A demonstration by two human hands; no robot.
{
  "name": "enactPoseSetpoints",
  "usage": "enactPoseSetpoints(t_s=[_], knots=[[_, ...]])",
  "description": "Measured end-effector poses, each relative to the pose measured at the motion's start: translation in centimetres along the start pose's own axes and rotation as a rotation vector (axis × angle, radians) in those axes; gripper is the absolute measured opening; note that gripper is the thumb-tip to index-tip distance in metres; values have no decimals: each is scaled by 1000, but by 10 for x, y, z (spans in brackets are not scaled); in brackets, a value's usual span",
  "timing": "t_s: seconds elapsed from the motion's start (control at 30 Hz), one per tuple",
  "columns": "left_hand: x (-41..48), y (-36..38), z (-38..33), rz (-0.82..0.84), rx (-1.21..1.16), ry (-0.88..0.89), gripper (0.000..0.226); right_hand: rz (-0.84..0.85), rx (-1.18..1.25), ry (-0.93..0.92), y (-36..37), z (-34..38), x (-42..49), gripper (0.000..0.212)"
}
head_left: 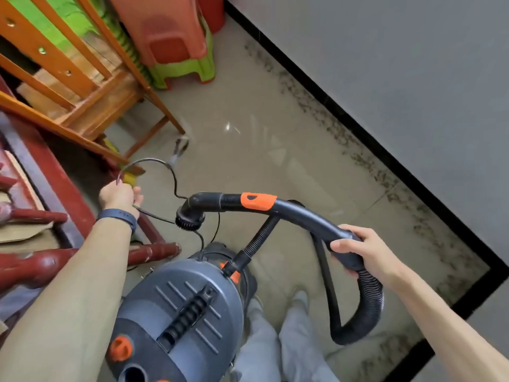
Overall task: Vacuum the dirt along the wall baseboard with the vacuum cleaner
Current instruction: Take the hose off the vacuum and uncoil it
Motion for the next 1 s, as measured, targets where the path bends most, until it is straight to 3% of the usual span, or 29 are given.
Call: enactPoseSetpoints(t_s=[0.07,0.13,0.2,0.3,0.4,0.53,0.63,0.87,1.0], knots=[[18,-9,11,77,187,-23,18,-48,15,-3,5,4,10,35],[25,-15,25,71,352,37,54,-130,-14,-46,22,9,23,33],[19,-11,41,114,503,119,71,-230,-109,-104,50,12,42,29],[-5,-3,75,287,719,149,65,-312,-260,-128,106,19,78,41],[-34,0,104,420,823,157,52,-289,-423,-160,159,18,105,47],[-72,-10,133,483,956,187,47,-209,-398,-208,218,-7,110,50],[-94,-42,154,421,1074,273,46,-174,-385,-155,238,-43,98,56],[-164,-158,211,106,1078,478,59,-37,-564,-122,250,-106,45,62],[-192,-197,243,77,1042,405,82,-37,-547,-144,265,-130,5,59]])
Point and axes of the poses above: each hand's wrist, its own x-axis towards the middle knuckle, its own y-axis out of the palm, z = x × y, the point moved 3 cm from there along x, towards the middle knuckle, and after that the axes turned 3 degrees about y, right-handed, at the moved point
